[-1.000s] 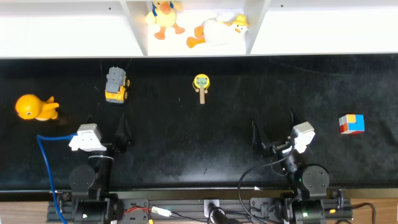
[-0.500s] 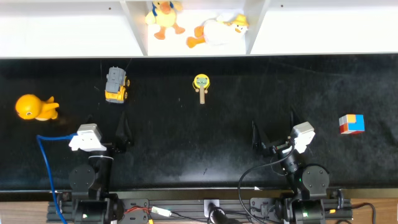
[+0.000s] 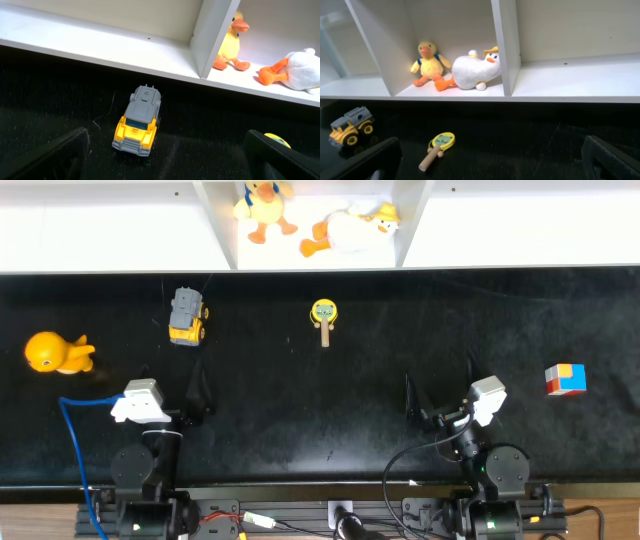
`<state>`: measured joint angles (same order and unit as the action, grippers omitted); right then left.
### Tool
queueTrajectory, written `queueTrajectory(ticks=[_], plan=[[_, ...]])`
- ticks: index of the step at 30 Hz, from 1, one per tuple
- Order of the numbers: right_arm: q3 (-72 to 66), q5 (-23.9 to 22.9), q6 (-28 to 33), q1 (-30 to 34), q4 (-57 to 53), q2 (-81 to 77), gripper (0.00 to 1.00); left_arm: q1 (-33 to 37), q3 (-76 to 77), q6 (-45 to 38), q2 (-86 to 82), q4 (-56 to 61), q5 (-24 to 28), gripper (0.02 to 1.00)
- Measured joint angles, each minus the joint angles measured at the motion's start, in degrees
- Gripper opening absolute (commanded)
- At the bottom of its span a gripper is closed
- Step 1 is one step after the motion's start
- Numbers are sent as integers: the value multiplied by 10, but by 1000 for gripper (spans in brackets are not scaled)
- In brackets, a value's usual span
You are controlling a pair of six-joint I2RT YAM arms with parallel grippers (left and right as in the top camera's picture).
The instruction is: Store Toys
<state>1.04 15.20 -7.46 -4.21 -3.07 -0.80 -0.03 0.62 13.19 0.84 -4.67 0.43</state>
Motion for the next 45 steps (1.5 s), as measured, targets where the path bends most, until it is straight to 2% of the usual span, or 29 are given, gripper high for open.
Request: queueTrajectory(ticks=[33,38,45], plan=[[0,0,0,0,0,0,996,0,5,0,0,-1,2,996],[0,0,0,0,0,0,996,0,91,0,15,-129,-30,998],[0,0,0,0,0,0,996,0,295,0,137,-298,-123,998]])
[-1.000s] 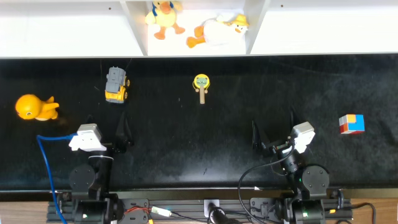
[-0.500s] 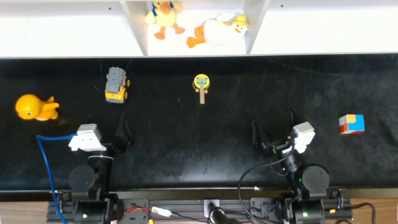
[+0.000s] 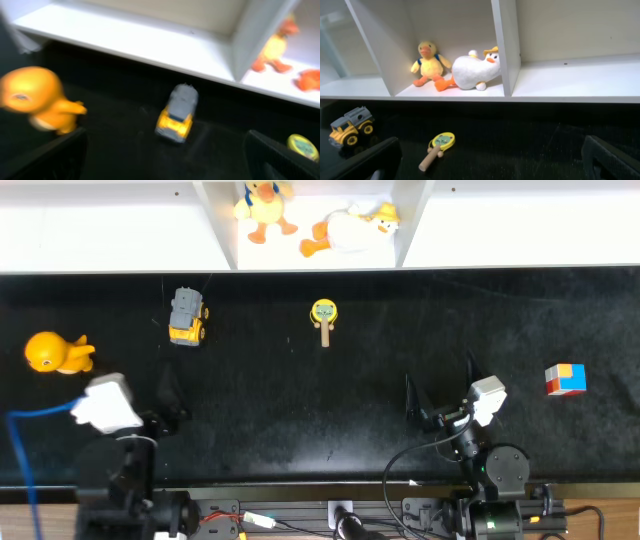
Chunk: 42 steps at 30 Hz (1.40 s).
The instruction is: Store Toys
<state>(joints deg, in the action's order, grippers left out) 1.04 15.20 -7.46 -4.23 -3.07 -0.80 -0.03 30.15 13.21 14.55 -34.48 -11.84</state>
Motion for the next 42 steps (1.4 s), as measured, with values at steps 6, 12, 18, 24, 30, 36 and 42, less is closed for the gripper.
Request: queueTrajectory(ticks=[6,12,18,24,30,36,42], plan=[[0,0,0,0,0,0,996,0,155,-17,128,-63,-83,996],[0,0,0,0,0,0,993,37,236,-62,236,-84,-91,993],[0,0,0,0,0,0,996,149,244,-85,290,-88,-32,996],[0,0,0,0,0,0,996,311,245,-128,316,-70,76,996],[0,0,0,0,0,0,996,408,247,-160,374,-37,139,998],[0,0,0,0,0,0,996,421,247,-209,450,-26,157,998],[0,0,0,0,0,0,993,429,246,-239,506,-2,174,998]])
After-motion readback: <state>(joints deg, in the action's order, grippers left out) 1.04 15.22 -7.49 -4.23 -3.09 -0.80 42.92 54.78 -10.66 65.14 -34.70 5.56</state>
